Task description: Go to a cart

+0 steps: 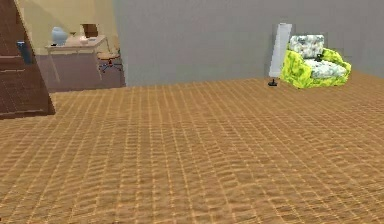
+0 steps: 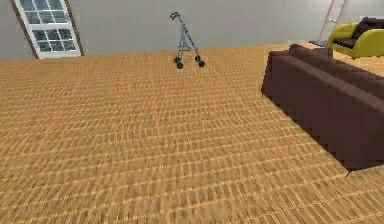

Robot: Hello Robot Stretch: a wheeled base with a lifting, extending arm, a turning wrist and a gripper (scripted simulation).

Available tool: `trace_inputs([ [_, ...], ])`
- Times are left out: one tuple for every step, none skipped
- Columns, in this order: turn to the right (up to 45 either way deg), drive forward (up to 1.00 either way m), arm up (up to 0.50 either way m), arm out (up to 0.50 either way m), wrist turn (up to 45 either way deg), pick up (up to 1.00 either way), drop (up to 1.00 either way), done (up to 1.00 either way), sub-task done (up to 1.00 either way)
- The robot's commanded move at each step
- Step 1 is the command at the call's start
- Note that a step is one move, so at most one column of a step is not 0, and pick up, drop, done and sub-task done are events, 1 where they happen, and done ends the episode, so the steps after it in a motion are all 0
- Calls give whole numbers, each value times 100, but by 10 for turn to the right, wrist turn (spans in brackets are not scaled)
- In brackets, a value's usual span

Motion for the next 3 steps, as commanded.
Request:
trace_inputs([
  [-240,0,0,0,0,0,0,0,0],
  [0,100,0,0,0,0,0,0,0],
  [0,100,0,0,0,0,0,0,0],
])
